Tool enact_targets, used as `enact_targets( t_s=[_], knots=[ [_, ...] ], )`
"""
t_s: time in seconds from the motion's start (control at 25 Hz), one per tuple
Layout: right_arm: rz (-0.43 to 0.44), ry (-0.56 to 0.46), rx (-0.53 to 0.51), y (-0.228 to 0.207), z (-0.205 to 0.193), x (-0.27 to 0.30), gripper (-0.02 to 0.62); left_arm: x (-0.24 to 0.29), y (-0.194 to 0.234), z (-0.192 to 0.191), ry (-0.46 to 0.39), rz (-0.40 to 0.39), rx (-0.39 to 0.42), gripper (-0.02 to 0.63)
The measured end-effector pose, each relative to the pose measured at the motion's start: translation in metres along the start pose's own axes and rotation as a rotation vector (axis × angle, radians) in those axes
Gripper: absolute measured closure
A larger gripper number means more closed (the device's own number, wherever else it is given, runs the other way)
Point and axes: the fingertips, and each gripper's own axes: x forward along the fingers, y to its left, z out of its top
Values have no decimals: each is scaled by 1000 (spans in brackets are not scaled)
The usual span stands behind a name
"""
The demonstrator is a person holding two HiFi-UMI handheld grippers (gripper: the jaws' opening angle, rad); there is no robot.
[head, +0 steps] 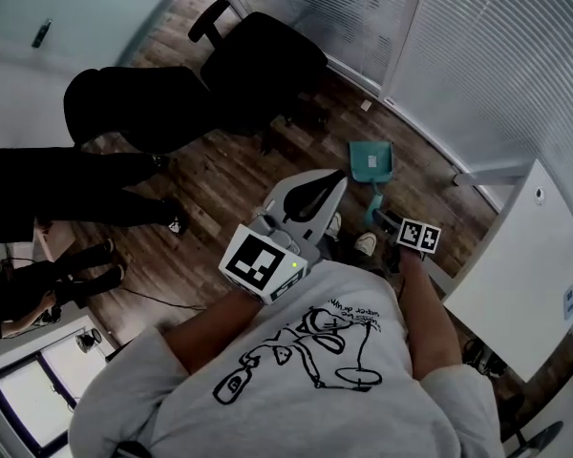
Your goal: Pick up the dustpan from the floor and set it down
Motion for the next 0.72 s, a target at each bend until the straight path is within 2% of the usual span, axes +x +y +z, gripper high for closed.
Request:
enact_targets(
  t_s=[0.72],
  knots=[
    [25, 21, 78, -27, -13, 36, 367, -4, 12, -11, 69, 43, 7, 604]
  ],
)
